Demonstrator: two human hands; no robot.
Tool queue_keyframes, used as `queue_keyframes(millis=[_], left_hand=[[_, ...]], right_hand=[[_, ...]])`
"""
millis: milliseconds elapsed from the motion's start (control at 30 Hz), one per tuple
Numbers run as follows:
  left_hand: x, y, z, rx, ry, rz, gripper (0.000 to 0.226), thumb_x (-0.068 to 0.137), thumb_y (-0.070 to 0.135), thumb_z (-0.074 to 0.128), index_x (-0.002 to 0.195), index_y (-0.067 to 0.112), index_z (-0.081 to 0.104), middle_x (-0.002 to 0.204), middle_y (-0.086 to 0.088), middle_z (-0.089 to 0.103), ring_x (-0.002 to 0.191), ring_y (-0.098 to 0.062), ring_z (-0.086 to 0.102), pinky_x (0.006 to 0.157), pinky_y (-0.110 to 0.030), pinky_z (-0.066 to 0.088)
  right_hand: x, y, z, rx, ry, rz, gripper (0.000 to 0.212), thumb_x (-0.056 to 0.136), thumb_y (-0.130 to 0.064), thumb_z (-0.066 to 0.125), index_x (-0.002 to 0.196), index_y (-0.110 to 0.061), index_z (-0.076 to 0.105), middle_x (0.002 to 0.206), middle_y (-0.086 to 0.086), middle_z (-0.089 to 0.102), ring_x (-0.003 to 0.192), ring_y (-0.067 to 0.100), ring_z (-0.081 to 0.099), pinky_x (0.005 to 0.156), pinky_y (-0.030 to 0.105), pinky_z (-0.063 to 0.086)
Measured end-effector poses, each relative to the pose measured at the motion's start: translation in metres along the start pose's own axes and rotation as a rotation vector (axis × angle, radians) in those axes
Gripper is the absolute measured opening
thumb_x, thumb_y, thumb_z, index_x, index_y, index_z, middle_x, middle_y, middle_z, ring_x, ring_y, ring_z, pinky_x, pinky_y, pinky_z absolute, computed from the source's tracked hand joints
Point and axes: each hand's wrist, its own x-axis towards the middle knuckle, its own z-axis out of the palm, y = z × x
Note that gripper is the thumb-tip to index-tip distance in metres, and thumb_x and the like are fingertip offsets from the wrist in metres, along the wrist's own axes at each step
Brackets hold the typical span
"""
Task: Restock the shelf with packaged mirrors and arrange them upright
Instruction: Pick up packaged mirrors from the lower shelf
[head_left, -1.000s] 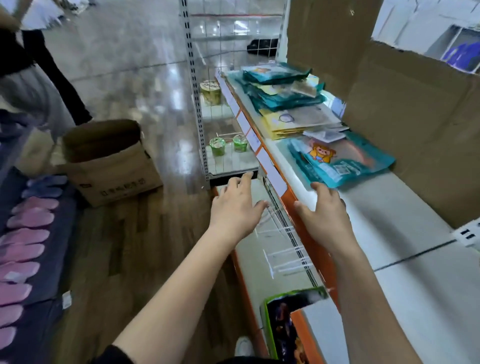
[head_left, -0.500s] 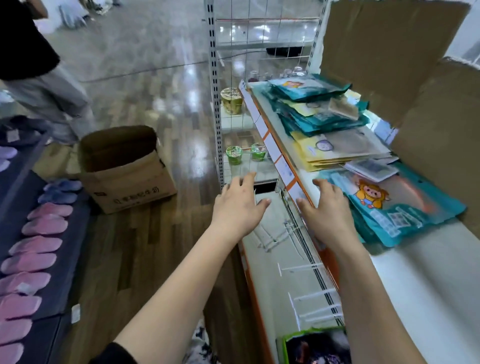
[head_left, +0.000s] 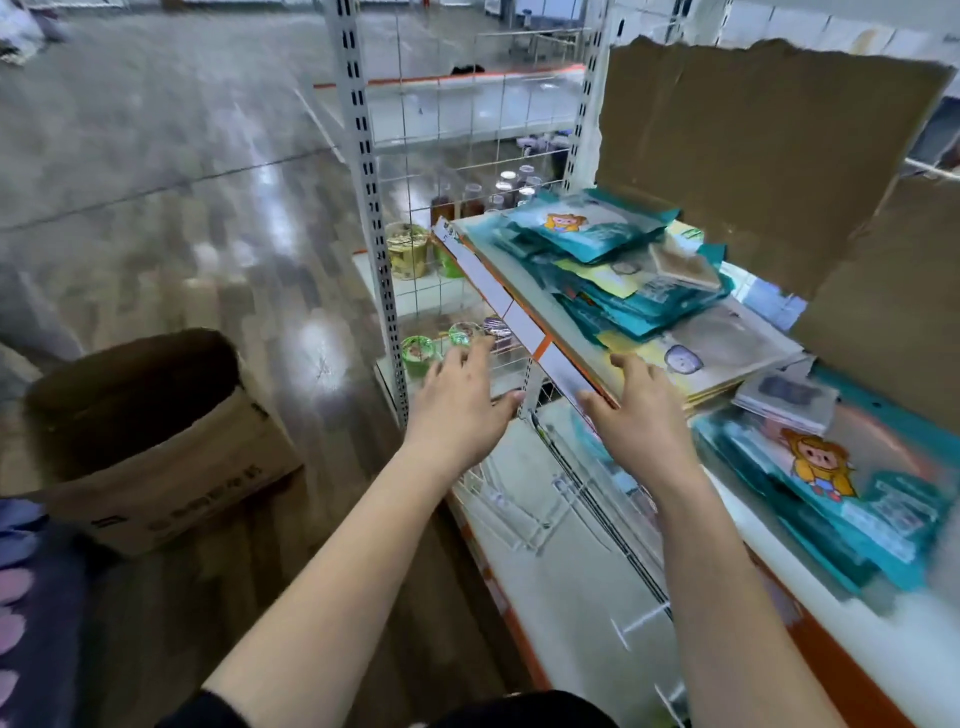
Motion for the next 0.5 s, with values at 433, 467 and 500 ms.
queue_keyframes(millis=[433, 467, 500], left_hand=[[0.121, -0.044, -0.004, -0.026, -0.08, 0.116, 0.063, 0.092, 0.042, 0.051, 0.145, 0.023, 0.023, 0.143, -0.009, 0.035, 0.13, -0.032, 0.036, 0.102, -0.045, 0.036], [0.135, -0.046, -0.003, -0.029, -0.078, 0.121, 0.063, 0.091, 0.042, 0.051, 0.145, 0.022, 0.024, 0.143, -0.009, 0.036, 0.13, -0.032, 0.036, 0.103, -0.044, 0.036], [0.148, -0.048, -0.003, -0.034, -0.08, 0.123, 0.064, 0.091, 0.042, 0.052, 0.145, 0.022, 0.024, 0.143, -0.009, 0.036, 0.13, -0.033, 0.036, 0.103, -0.044, 0.036]], right_hand=[[0.102, -0.047, 0.032, -0.024, 0.065, 0.097, 0.053, 0.091, -0.036, 0.054, 0.137, -0.016, 0.038, 0.136, 0.013, 0.042, 0.127, 0.034, 0.037, 0.102, 0.046, 0.036], [0.115, -0.048, 0.034, -0.018, 0.077, 0.097, 0.053, 0.091, -0.036, 0.055, 0.136, -0.016, 0.038, 0.135, 0.014, 0.043, 0.126, 0.034, 0.038, 0.101, 0.046, 0.037], [0.127, -0.05, 0.036, -0.01, 0.083, 0.094, 0.053, 0.091, -0.036, 0.055, 0.137, -0.016, 0.038, 0.136, 0.015, 0.044, 0.126, 0.033, 0.039, 0.1, 0.046, 0.038]])
